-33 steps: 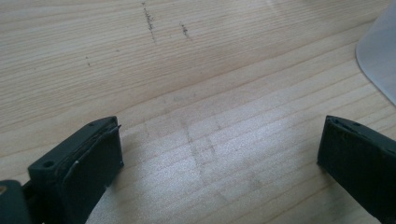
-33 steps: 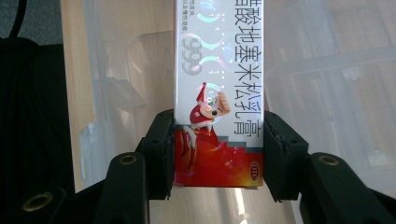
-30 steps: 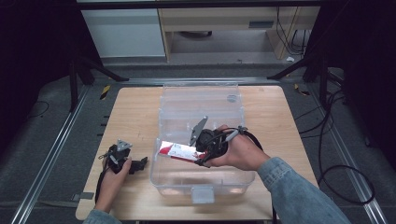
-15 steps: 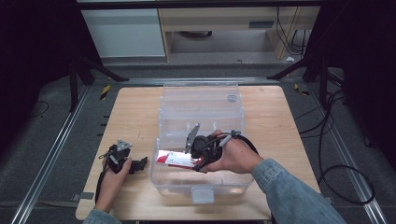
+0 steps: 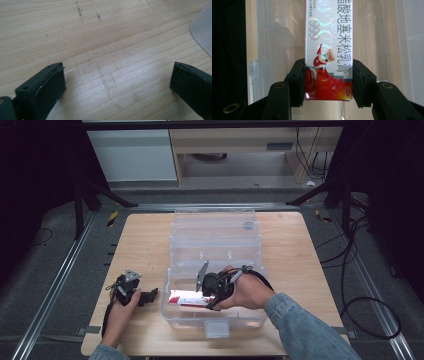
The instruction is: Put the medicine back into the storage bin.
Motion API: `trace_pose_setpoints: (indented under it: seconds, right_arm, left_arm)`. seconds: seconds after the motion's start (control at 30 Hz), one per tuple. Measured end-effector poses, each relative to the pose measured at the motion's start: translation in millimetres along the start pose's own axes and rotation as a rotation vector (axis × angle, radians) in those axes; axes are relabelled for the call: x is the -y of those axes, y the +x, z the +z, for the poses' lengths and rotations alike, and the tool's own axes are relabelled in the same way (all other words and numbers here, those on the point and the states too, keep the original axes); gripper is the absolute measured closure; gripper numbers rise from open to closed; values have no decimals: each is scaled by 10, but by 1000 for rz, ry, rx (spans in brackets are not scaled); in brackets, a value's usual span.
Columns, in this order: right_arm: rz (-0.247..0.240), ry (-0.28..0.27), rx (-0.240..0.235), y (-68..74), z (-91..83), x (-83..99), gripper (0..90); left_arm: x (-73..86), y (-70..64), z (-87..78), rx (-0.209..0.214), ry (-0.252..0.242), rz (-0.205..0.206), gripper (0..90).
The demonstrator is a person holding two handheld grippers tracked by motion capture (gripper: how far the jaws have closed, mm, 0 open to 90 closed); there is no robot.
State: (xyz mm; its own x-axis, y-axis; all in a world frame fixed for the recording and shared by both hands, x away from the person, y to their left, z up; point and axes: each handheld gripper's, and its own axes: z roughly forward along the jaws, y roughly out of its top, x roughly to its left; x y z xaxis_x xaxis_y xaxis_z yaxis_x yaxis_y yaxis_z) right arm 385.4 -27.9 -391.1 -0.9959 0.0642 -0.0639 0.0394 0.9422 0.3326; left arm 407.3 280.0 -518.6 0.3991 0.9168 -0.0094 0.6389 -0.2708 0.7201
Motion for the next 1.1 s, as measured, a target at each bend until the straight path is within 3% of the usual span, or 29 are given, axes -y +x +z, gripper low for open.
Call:
trace_pose_setpoints:
  seconds: [0.7, 1.1]
  right_arm:
    - [-51, 51, -37, -9, 263, -122, 514]
    - [-39, 67, -44, -24, 377, -79, 513]
  left_arm:
    - [-1, 0, 1, 0, 0, -1, 0]
    - [-2, 1, 2, 1, 1, 0, 0]
